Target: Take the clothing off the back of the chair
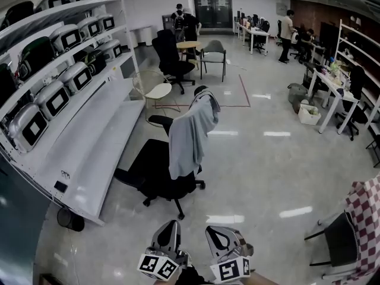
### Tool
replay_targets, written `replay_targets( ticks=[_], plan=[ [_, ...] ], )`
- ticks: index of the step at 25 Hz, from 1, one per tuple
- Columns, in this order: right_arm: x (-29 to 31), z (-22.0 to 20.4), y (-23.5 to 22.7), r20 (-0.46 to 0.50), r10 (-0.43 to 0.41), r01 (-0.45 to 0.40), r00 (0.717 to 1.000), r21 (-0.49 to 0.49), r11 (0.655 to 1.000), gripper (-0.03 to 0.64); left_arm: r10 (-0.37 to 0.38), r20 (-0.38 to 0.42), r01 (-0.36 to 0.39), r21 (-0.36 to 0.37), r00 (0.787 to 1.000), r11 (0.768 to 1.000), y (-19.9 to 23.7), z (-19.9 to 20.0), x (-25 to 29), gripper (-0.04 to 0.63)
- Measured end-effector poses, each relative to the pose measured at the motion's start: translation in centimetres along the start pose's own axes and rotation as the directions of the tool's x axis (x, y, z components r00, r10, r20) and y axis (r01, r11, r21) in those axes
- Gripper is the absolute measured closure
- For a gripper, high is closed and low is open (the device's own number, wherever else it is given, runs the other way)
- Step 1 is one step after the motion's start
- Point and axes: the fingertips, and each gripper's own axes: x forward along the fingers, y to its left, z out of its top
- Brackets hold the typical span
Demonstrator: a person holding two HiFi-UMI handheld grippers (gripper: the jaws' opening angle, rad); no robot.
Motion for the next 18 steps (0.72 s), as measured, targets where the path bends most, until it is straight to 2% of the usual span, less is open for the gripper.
replay_targets(
  ticks=[5,11,18],
  plan=[
    [4.8,1.0,-1.4,-0.012,-0.014,0.014,1.0,-0.001,1.0,0.598,-0.046,0.008,0.045,0.021,0.999,0.999,2.1,1.7,3.2,0.584],
    [10.1,2.7,-2.1,-0.01,-0.032,0.033,0.999,0.022,0.999,0.598,-0.085,-0.008,0.085,-0.023,0.996,0.996,5.9,2.5,6.4,0.584],
    [15.2,4.1,-2.8,-0.018,-0.073,0.073,0.997,0.03,0.997,0.598,-0.132,-0.019,0.132,-0.029,0.991,0.991,10.0,4.3,8.9,0.584]
  ],
)
